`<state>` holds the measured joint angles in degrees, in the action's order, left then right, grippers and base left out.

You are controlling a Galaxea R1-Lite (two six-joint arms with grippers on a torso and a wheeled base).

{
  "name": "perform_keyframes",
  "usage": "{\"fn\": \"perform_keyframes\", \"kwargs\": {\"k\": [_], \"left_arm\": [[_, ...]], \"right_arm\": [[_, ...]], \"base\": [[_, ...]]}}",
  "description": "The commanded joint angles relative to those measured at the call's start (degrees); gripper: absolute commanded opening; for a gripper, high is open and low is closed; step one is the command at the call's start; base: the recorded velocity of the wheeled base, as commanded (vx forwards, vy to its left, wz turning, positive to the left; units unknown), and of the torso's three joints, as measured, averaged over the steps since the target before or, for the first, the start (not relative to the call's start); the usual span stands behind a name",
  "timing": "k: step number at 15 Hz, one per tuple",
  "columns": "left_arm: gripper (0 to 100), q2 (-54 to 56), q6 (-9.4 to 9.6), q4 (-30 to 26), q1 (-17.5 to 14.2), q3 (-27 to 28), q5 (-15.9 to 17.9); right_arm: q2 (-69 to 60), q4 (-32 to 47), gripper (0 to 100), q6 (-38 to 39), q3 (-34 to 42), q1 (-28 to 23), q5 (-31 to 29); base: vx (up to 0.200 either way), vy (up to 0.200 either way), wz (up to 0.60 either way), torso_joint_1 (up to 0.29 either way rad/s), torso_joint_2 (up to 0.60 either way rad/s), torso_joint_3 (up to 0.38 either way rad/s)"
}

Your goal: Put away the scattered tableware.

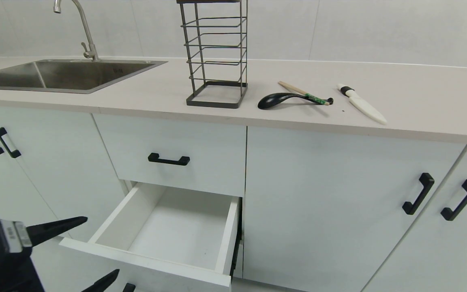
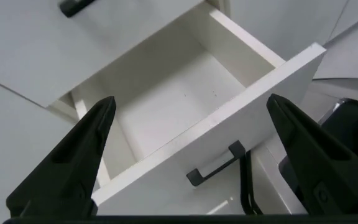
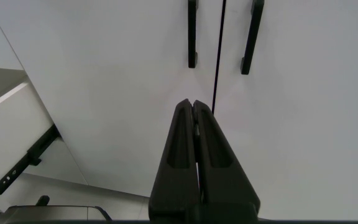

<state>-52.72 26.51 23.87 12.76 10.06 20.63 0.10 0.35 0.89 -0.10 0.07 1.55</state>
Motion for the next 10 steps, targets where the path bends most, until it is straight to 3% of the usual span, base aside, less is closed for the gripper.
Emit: {"fn": "perform_keyframes", "kwargs": {"k": [1,3,10], "left_arm": [[100,12.56,-1.47,0.04,-2.04,0.23,-0.50],[100,19.41,-4.63,-0.49,-5.12,-0.92,-0.50],[100,35.67,-4.54,-4.71,-11.18,-2.76,-0.24]], "right_arm": [[0.08,0.00,0,-0.01,0.01,0.01,0.03],[0.08,0.00,0,-0.01,0.01,0.01,0.03],[0.08,0.00,0,-0.01,0.01,0.01,0.03]], "base": [[0.000,0.000,0.00,0.000,0.00,0.000],[0.000,0.000,0.00,0.000,0.00,0.000],[0.000,0.000,0.00,0.000,0.00,0.000]]}}
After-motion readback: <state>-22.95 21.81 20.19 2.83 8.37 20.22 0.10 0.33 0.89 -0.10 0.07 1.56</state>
